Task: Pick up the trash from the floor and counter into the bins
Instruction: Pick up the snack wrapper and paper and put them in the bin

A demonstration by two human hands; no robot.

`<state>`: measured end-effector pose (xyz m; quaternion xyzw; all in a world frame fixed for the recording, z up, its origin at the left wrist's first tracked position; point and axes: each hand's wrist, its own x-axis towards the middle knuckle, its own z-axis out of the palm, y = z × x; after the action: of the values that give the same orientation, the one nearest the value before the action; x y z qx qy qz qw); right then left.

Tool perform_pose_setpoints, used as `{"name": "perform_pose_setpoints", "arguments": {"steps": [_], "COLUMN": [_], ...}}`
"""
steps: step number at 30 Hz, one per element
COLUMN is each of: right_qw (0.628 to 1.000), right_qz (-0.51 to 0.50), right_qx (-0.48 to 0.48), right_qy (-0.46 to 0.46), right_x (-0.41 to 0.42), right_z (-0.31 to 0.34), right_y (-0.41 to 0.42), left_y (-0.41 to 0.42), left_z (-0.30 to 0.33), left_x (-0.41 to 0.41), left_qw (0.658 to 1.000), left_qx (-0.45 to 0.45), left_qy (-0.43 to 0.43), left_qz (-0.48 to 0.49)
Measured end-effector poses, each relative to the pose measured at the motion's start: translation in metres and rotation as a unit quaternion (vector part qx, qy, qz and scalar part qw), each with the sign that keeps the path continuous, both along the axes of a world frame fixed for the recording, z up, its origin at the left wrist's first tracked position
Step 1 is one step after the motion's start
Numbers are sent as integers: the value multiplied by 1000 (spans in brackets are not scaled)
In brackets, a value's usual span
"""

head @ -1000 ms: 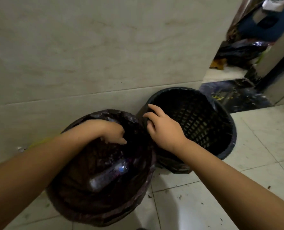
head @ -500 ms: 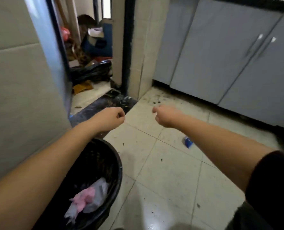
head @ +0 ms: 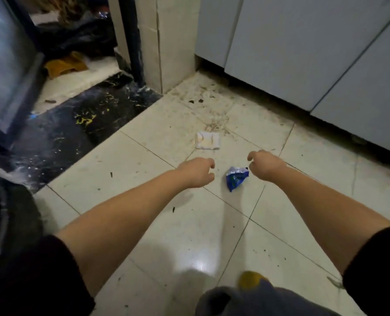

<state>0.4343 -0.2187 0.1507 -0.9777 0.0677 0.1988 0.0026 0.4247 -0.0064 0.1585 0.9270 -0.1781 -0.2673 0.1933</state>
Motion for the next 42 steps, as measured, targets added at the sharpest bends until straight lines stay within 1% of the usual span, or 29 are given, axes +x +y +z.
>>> {"name": "perform_pose_setpoints", "arguments": {"steps": [5,7,9,12,15,17,22,24,28,30,32,37,42], "right_qw": [997,994,988,976,971,969,966,968,976,979,975,954,903], "right_qz": [21,31,65,131,196,219,231,230,195,169,167,221,329], "right_qx": [69,108,139,171,136,111,112,105,98,118,142,188,233], "right_qy": [-6,-17,-24,-17,12,29,-5,-9,2,-8,-23,-78,-148], "right_x": [71,102,130,161,181,185,180,176,167,157,144,113,64], "right_z": [-68,-89,-105,-124,-142,-153,-172,-172,-169,-161,-146,-84,1], "right_y": [-38,-40,-34,-13,4,8,10,13,17,24,38,107,217], "left_y": [-85,-110,-127,-136,-130,-122,-94,-81,-52,-33,-11,70,177], "left_z": [-59,-81,-101,-126,-142,-146,-142,-138,-127,-115,-98,-44,28], "left_x": [34,45,47,43,39,38,37,32,16,5,-7,-45,-98], "left_qw": [998,996,993,988,988,986,982,981,979,977,970,949,932], "left_qx": [-6,-15,-13,4,42,52,58,68,72,66,62,35,35], "left_qy": [46,46,37,69,82,90,76,67,48,31,15,-52,-161], "left_qz": [37,71,111,137,125,127,161,168,182,200,233,310,323]}}
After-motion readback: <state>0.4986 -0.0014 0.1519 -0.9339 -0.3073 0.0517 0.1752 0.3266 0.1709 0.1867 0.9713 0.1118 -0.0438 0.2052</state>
